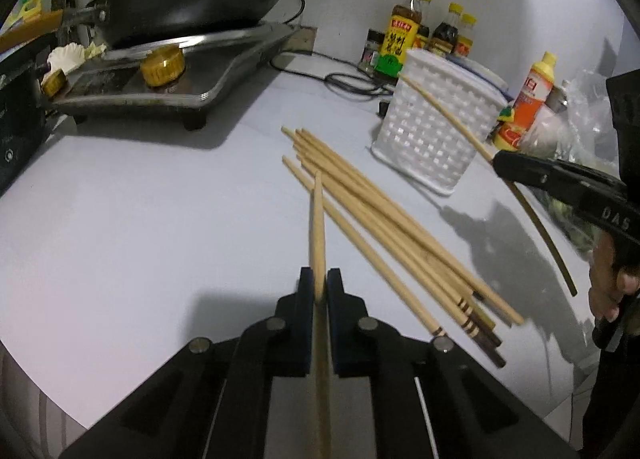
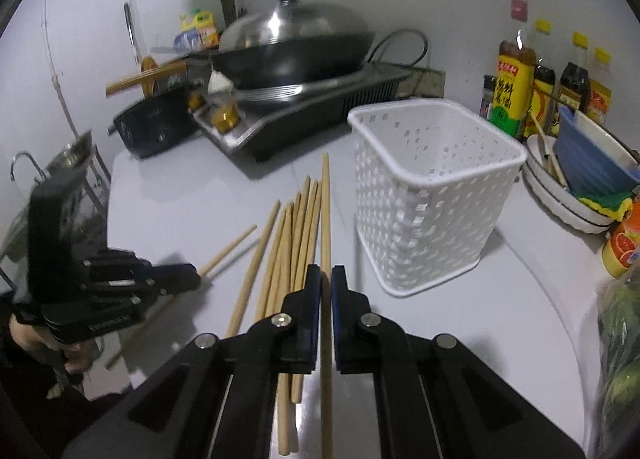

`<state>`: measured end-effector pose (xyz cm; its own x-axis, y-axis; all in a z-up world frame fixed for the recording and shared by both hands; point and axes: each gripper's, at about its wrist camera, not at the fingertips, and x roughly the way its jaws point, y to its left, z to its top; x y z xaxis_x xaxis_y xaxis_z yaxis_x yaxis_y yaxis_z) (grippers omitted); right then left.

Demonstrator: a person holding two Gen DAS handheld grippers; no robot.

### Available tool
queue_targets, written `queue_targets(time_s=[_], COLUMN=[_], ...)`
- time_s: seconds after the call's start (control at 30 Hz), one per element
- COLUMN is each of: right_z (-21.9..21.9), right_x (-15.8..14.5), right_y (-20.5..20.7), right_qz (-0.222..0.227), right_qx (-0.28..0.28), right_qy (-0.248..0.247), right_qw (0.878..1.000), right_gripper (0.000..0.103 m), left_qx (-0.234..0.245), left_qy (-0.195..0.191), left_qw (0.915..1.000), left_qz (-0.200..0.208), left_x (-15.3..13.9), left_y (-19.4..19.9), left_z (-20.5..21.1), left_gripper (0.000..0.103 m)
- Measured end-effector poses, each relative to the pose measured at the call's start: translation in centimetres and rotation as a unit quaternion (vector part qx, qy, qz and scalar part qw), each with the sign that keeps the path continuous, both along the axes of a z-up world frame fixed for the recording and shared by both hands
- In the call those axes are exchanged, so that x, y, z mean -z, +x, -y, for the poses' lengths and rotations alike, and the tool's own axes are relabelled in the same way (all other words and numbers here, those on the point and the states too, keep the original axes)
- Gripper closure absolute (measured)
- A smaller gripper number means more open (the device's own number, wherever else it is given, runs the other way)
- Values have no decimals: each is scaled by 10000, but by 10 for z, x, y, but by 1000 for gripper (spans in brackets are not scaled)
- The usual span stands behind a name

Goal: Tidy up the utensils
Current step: 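Lift both chopsticks upright and carry them over the white basket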

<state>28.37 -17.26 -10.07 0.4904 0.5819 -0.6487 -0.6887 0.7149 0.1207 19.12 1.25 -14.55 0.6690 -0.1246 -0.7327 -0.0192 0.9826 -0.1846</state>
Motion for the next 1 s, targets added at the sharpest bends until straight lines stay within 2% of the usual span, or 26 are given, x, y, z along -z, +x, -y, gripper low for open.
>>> queue_targets(time_s=[0.13, 0.3, 0.47, 0.63, 0.83, 1.0], right_z=[10, 17, 8, -10, -21, -33], right_x=[-27, -67, -103, -131, -139, -111], right_y=[4, 20, 53, 89, 123, 150], right_qz=[152, 423, 602, 758, 740, 288], right_qx=[32, 97, 41, 39, 276, 336], right_qy=[347, 632, 696, 677, 870, 948], right_qw=[9993, 9971, 9958, 9948, 9931, 9945], right_gripper=[98, 98, 98, 98, 98, 98], left_qx=[2, 72, 156, 130, 101, 117], left_qy=[-84, -12, -55, -98, -231, -245], left_qw=[9996, 9970, 9928, 9891, 9841, 9787], left_qz=[279, 774, 1188, 1463, 1758, 2033], left_x=[-23, -62, -95, -115, -137, -154], left_y=[3, 7, 16, 26, 33, 31], left_z=[-5, -6, -8, -16, -26, -29], left_gripper=[97, 97, 97, 98, 98, 98])
